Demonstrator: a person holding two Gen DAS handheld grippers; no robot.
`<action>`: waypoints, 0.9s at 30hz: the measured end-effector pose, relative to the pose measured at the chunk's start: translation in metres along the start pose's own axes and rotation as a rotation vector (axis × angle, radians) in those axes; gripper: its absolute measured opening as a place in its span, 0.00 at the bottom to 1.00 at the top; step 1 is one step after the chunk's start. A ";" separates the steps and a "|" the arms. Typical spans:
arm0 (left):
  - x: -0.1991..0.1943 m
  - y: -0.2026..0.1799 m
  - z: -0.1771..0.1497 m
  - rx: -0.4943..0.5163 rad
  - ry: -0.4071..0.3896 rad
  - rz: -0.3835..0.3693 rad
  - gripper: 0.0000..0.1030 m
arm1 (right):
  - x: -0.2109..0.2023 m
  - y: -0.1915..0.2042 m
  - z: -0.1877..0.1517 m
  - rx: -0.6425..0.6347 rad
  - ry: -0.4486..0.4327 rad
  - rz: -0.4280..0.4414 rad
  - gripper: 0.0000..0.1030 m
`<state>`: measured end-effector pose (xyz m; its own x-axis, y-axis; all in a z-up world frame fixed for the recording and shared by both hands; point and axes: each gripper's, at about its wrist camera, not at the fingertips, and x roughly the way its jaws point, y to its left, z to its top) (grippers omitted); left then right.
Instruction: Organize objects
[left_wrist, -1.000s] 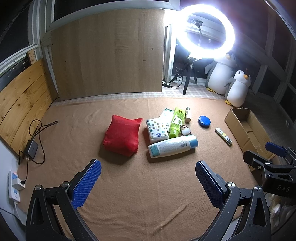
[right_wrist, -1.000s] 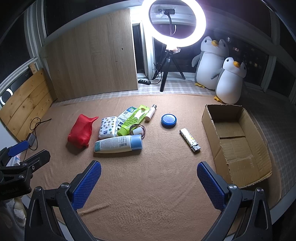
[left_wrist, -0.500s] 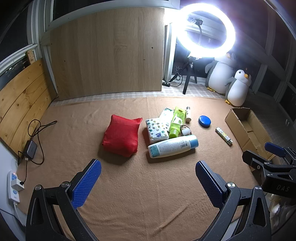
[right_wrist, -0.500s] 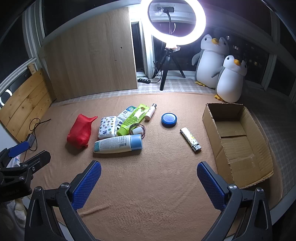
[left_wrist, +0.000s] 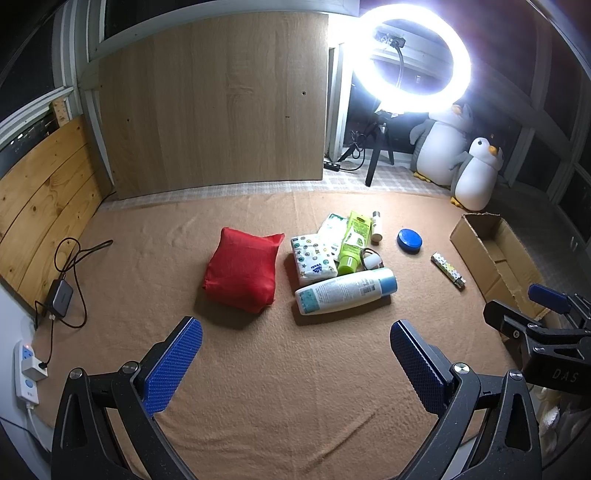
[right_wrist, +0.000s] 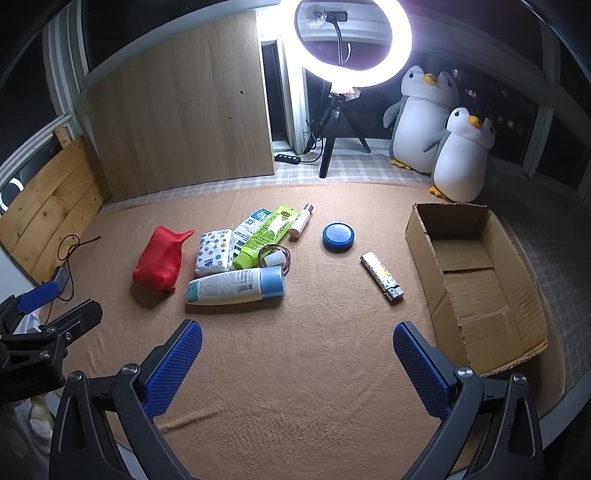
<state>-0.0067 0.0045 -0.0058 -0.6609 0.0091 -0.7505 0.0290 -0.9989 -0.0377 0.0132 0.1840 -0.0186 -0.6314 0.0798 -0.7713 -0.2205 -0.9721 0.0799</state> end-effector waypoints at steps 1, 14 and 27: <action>0.000 0.000 0.000 0.001 0.001 0.000 1.00 | 0.000 0.000 0.001 0.001 0.002 0.000 0.99; 0.014 -0.004 0.001 0.009 0.019 -0.005 1.00 | 0.001 -0.006 0.001 0.020 0.015 -0.007 0.99; 0.061 -0.015 0.018 0.024 0.086 -0.068 1.00 | 0.002 -0.021 -0.002 0.049 0.033 -0.029 0.99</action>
<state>-0.0614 0.0190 -0.0394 -0.5941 0.0797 -0.8005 -0.0325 -0.9966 -0.0751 0.0175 0.2041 -0.0233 -0.5998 0.1001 -0.7939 -0.2752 -0.9574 0.0871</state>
